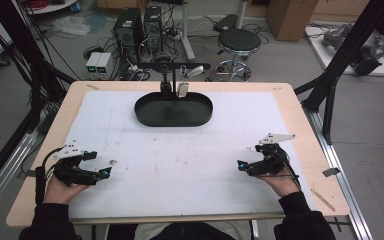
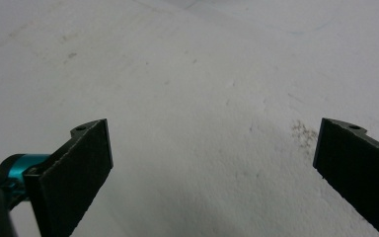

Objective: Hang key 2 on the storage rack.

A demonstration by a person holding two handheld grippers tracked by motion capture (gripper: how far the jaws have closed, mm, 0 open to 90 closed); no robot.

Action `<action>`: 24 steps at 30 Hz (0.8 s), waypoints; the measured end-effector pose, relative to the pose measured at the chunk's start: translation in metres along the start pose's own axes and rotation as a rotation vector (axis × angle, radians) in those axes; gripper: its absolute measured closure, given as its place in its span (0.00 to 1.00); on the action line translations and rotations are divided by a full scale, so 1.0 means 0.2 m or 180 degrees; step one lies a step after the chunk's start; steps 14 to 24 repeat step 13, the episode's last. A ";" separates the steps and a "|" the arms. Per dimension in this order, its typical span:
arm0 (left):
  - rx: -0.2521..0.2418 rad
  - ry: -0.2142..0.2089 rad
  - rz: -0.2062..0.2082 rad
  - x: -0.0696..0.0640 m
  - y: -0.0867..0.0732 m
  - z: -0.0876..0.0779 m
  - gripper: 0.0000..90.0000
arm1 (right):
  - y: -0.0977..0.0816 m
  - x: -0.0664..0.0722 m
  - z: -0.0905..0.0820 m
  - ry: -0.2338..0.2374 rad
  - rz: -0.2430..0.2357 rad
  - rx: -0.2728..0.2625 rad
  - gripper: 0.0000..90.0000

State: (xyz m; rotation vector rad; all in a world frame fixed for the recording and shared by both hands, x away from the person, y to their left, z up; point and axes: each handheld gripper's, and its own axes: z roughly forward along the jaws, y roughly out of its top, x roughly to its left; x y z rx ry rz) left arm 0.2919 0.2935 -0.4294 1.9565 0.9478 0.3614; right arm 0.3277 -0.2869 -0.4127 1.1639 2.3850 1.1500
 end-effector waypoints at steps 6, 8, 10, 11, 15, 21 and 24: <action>0.0006 0.0003 -0.0003 0.00 0.00 0.00 0.13 | -0.07 -0.02 -0.02 -0.0017 0.0056 -0.0020 0.01; 0.0010 0.0005 0.0003 0.00 0.00 0.00 0.13 | -0.09 -0.02 -0.02 -0.0029 0.0051 -0.0027 0.01; 0.0020 0.0008 0.0019 0.00 0.00 0.00 0.13 | -0.10 -0.02 -0.03 -0.0052 0.0050 -0.0045 0.01; 0.0022 0.0009 0.0020 0.00 0.00 0.00 0.13 | -0.10 -0.02 -0.04 -0.0059 0.0044 -0.0076 0.01; 0.0013 0.0011 0.0007 -0.01 0.00 0.00 0.13 | -0.11 -0.02 -0.04 -0.0054 0.0036 -0.0088 0.01; 0.0013 0.0011 0.0007 -0.01 0.00 0.00 0.13 | -0.11 -0.02 -0.04 -0.0054 0.0036 -0.0088 0.01; 0.0013 0.0011 0.0007 -0.01 0.00 0.00 0.13 | -0.11 -0.02 -0.04 -0.0054 0.0036 -0.0088 0.01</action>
